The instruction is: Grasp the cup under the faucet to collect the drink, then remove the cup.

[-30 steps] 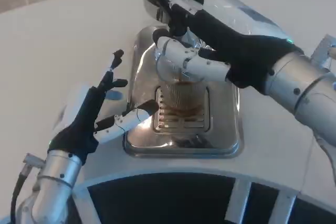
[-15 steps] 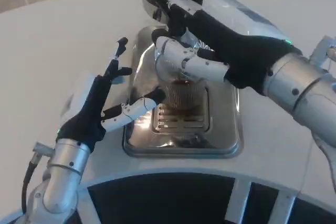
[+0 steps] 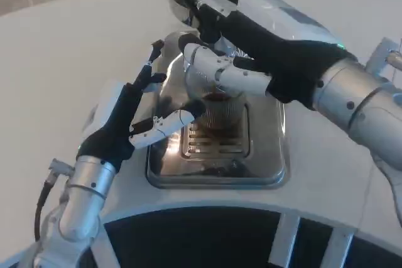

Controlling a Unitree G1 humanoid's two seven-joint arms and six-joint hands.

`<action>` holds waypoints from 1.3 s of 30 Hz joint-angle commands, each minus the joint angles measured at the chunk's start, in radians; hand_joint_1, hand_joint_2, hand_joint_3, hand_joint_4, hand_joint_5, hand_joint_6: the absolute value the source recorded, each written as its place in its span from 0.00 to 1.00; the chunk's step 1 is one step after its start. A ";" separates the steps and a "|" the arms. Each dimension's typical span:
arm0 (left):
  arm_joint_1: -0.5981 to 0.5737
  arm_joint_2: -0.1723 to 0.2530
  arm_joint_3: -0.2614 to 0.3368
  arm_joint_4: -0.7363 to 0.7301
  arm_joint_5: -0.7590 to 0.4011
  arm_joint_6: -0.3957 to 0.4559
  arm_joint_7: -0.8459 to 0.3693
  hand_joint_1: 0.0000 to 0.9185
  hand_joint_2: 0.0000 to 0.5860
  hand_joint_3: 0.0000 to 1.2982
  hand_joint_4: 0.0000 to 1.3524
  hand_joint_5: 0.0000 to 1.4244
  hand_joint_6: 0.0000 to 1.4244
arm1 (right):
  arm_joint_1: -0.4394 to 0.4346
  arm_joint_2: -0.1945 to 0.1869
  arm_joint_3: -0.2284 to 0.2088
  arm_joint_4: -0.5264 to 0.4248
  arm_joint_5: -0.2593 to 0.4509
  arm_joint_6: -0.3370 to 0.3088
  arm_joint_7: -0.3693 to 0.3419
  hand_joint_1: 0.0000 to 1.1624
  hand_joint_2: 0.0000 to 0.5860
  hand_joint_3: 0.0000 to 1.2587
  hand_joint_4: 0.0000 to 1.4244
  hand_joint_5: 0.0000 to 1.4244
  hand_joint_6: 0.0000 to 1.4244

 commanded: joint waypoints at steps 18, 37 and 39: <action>-0.061 -0.023 -0.008 0.134 -0.020 -0.125 -0.019 0.31 0.10 0.05 0.00 0.17 0.17 | 0.021 0.063 0.015 0.043 -0.008 -0.022 0.028 0.00 0.91 0.00 0.00 0.00 0.02; -0.072 -0.032 -0.028 0.175 -0.034 -0.157 -0.049 0.31 0.12 0.08 0.00 0.17 0.18 | 0.062 0.092 -0.045 -0.018 -0.022 -0.014 -0.007 0.00 0.91 0.00 0.00 0.00 0.02; -0.071 -0.032 -0.029 0.176 -0.034 -0.158 -0.050 0.31 0.12 0.08 0.00 0.18 0.18 | 0.065 0.096 -0.062 -0.030 -0.024 -0.012 -0.018 0.00 0.91 0.00 0.00 0.00 0.02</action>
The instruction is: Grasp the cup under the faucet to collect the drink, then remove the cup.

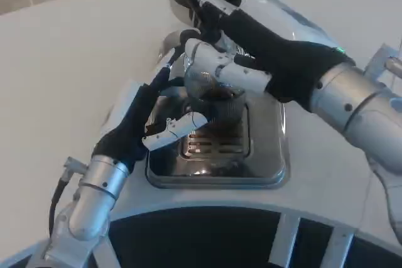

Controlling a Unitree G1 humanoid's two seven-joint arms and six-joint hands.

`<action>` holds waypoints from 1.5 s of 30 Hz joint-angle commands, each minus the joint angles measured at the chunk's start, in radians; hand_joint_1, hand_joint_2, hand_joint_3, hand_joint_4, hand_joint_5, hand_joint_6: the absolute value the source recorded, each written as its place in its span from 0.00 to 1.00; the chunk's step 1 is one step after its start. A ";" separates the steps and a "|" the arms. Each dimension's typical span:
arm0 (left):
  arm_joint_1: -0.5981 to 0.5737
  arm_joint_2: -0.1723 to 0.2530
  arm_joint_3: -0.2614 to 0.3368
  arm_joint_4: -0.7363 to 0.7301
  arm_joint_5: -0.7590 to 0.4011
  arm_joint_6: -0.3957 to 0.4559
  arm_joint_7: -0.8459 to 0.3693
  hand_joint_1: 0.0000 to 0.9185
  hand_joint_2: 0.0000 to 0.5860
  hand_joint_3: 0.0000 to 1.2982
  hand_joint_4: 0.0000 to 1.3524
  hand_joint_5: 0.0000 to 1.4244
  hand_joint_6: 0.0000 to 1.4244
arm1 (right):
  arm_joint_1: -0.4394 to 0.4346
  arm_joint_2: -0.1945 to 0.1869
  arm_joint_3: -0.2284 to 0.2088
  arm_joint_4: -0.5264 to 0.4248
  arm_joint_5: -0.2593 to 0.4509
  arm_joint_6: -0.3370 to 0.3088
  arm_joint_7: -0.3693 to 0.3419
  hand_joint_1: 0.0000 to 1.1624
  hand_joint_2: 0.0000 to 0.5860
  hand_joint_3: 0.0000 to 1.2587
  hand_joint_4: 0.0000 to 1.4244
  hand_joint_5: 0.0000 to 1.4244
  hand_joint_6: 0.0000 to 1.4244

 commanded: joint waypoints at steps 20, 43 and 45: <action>0.003 -0.001 -0.005 0.001 -0.015 -0.016 -0.018 0.30 0.12 0.08 0.00 0.18 0.18 | 0.100 0.023 -0.147 -0.242 -0.007 0.014 -0.068 0.00 0.91 0.02 0.00 0.00 0.03; -0.003 0.006 -0.012 0.013 0.003 -0.013 -0.010 0.30 0.12 0.08 0.00 0.18 0.18 | 0.548 -0.042 -0.479 -0.518 -0.061 -0.106 0.235 0.00 0.92 0.03 0.00 0.00 0.03; -0.004 0.005 -0.012 0.014 0.003 -0.012 -0.011 0.30 0.12 0.08 0.00 0.18 0.18 | 0.580 -0.006 -0.499 -0.518 -0.076 -0.152 0.264 0.00 0.92 0.03 0.00 0.00 0.03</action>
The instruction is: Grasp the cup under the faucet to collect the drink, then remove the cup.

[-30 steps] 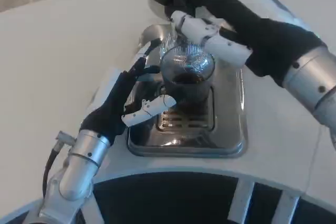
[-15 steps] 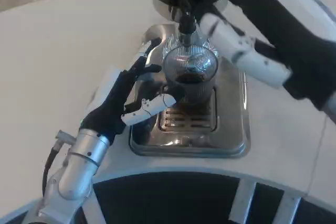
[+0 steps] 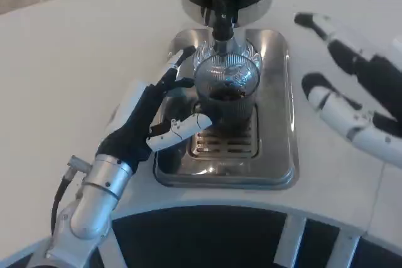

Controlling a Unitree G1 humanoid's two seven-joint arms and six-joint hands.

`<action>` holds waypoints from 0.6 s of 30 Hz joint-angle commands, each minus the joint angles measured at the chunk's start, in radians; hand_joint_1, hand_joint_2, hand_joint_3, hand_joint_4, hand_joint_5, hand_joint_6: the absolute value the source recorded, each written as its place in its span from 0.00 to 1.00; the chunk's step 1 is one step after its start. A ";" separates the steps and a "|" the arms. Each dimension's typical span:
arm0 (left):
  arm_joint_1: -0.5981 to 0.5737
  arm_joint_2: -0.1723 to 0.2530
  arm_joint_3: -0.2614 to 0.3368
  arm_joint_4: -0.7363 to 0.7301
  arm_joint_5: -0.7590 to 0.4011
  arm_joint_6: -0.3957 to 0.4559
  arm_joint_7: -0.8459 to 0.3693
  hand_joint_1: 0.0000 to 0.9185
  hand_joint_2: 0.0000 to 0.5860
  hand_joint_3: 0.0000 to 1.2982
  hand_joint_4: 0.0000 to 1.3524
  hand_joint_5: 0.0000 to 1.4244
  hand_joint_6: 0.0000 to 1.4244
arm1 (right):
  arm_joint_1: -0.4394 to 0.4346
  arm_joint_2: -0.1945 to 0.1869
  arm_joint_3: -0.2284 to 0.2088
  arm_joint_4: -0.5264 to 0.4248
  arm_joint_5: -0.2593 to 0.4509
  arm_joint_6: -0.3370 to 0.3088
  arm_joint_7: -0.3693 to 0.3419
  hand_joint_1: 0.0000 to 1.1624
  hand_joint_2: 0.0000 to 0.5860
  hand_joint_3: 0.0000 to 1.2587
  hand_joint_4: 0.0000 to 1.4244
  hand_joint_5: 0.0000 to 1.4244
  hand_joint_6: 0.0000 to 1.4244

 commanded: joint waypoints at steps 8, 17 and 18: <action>-0.001 0.005 -0.006 0.012 0.010 0.004 0.005 0.30 0.11 0.07 0.00 0.18 0.18 | 0.195 0.249 -0.100 -0.017 -0.104 -0.307 0.155 0.00 0.93 0.03 0.00 0.00 0.03; -0.011 0.012 -0.018 0.027 0.032 0.006 0.016 0.35 0.10 0.05 0.00 0.17 0.19 | 0.326 0.428 -0.213 -0.017 -0.096 -0.534 0.240 0.00 0.93 0.03 0.00 0.00 0.02; -0.013 0.013 -0.019 0.030 0.034 0.005 0.017 0.35 0.10 0.05 0.00 0.17 0.19 | 0.335 0.445 -0.218 -0.017 -0.095 -0.553 0.249 0.00 0.93 0.03 0.00 0.00 0.02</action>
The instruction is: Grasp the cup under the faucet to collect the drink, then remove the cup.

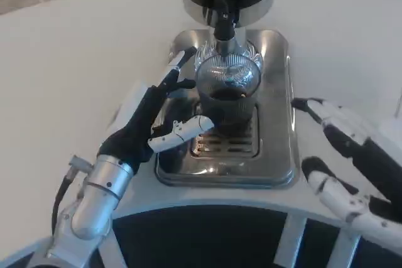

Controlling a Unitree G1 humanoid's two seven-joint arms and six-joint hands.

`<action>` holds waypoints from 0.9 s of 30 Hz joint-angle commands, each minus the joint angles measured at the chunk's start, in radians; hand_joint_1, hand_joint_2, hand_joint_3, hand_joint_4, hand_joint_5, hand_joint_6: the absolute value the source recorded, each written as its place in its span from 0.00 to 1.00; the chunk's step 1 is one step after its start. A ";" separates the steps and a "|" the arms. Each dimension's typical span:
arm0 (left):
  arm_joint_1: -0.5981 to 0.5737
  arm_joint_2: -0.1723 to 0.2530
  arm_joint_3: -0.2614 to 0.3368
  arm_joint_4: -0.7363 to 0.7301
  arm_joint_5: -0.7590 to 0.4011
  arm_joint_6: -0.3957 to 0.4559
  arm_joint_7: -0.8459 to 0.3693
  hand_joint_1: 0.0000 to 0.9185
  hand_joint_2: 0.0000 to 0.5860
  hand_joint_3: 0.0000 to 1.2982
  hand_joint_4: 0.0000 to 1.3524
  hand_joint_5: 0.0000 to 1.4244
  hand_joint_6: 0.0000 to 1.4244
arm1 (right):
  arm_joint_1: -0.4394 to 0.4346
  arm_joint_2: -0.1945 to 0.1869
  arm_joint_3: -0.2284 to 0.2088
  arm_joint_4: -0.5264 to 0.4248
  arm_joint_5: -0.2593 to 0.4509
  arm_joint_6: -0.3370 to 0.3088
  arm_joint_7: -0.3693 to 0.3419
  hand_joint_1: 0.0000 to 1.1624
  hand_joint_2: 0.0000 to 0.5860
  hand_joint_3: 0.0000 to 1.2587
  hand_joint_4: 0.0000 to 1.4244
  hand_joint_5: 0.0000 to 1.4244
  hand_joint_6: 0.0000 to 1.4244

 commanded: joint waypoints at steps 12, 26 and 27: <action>-0.054 0.009 -0.036 0.079 0.057 -0.022 0.039 0.42 0.10 0.03 0.00 0.20 0.22 | 0.145 0.217 -0.036 -0.015 -0.002 -0.225 0.109 0.00 0.94 0.03 0.00 0.00 0.02; -0.115 0.000 -0.042 0.171 0.022 -0.066 -0.029 0.44 0.09 0.03 0.04 0.27 0.26 | 0.176 0.245 0.002 -0.015 -0.029 -0.239 0.121 0.00 0.99 0.05 0.00 0.00 0.02; -0.117 0.000 -0.041 0.176 0.019 -0.068 -0.037 0.44 0.09 0.03 0.05 0.28 0.26 | 0.177 0.248 0.009 -0.015 -0.035 -0.240 0.121 0.00 0.99 0.05 0.00 0.00 0.02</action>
